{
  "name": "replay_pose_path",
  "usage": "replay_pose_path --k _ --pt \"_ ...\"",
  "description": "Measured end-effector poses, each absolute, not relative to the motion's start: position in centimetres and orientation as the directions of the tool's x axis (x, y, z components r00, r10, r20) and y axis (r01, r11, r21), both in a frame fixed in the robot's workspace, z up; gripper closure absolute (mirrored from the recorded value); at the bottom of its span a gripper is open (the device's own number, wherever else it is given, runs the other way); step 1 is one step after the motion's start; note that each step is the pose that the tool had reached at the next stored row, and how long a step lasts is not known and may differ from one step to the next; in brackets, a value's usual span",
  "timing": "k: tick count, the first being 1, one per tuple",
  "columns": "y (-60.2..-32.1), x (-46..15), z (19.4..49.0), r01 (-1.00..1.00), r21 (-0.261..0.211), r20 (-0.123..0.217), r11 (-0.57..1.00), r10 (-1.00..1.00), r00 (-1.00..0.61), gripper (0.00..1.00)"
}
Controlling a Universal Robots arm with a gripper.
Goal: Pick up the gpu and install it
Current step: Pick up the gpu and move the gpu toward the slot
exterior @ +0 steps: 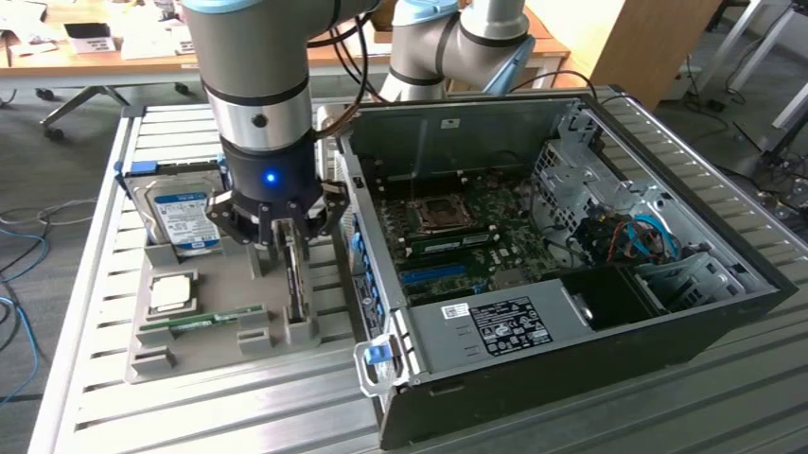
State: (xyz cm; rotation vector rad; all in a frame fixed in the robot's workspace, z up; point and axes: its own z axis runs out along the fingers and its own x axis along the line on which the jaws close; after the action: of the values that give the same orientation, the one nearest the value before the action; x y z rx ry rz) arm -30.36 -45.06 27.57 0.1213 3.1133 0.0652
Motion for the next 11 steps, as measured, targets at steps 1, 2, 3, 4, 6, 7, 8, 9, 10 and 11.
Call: replay_pose_path --k 1,2,3,4,6,7,8,9,10,11 --pt "-45.06 -30.36 27.56 0.077 0.043 -0.023 0.996 0.078 -0.997 0.58" --pt "-45.06 -30.36 27.56 0.077 0.043 -0.023 0.996 0.078 -0.997 0.58" --pt "-45.07 -30.36 27.56 0.077 0.043 -0.023 0.996 0.078 -0.997 0.58" --pt "-45.07 -30.36 27.56 0.077 0.043 -0.023 0.996 0.078 -0.997 0.58" --pt "-45.06 -30.36 27.56 0.077 0.043 -0.023 0.996 0.078 -0.997 0.58" --pt "-45.06 -30.36 27.55 0.077 0.043 -0.023 0.996 0.078 -0.997 0.58" --pt "-45.06 -30.35 27.5 0.077 0.043 -0.024 0.996 0.078 -0.997 0.58" --pt "-45.06 -30.35 27.41 0.077 0.043 -0.024 0.996 0.078 -0.997 0.58" --pt "-45.06 -30.36 27.33 0.077 0.043 -0.024 0.996 0.078 -0.997 0.58" --pt "-45.06 -30.36 27.23 0.077 0.043 -0.023 0.996 0.078 -0.997 0.58"
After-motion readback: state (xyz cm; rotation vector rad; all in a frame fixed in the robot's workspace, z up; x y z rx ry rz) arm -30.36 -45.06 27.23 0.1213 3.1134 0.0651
